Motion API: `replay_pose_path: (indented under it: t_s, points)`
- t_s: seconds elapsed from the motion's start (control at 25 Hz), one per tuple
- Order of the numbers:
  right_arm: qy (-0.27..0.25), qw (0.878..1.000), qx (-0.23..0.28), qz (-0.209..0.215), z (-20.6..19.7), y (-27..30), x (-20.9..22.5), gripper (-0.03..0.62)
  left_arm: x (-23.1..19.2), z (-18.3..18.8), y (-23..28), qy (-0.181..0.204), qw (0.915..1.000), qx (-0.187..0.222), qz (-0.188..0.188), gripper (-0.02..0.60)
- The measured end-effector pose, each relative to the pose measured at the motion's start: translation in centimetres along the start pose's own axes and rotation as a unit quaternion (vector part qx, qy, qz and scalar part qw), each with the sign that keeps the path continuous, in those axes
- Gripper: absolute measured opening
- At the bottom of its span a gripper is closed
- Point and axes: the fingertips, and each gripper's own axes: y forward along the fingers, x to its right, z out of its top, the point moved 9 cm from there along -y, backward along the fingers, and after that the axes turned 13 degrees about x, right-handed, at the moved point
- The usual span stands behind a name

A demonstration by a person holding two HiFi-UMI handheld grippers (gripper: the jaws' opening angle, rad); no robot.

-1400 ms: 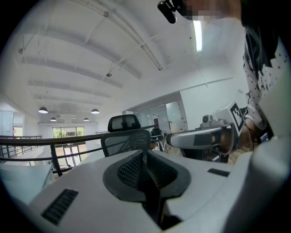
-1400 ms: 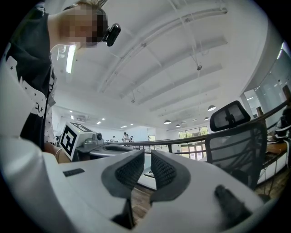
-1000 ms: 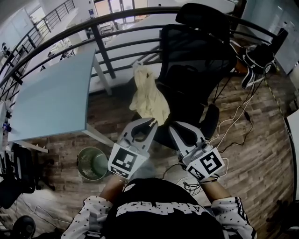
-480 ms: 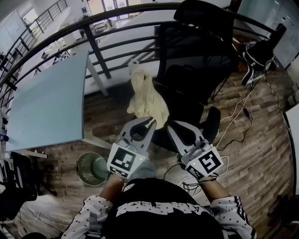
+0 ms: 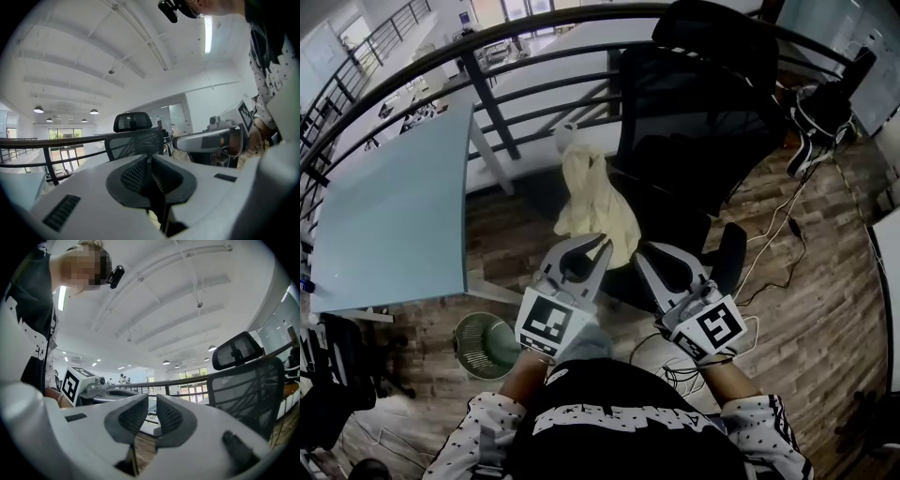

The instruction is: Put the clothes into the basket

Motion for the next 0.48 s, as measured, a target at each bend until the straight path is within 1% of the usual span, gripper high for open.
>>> replay_pose_path:
  t_s: [0.32,0.48]
  points:
    - [-0.001,1.000,-0.007,-0.002,-0.9,2.3,1.1,0.040,-2.1,-1.1,1.0,-0.001,1.0000,-0.001,-0.004,0.018]
    - [0.003,1.000,-0.013,-0.003,-1.6,3.4,2.0,0.074,-3.3,-1.5,1.6,0.000,1.0000,-0.002,-0.006,0.018]
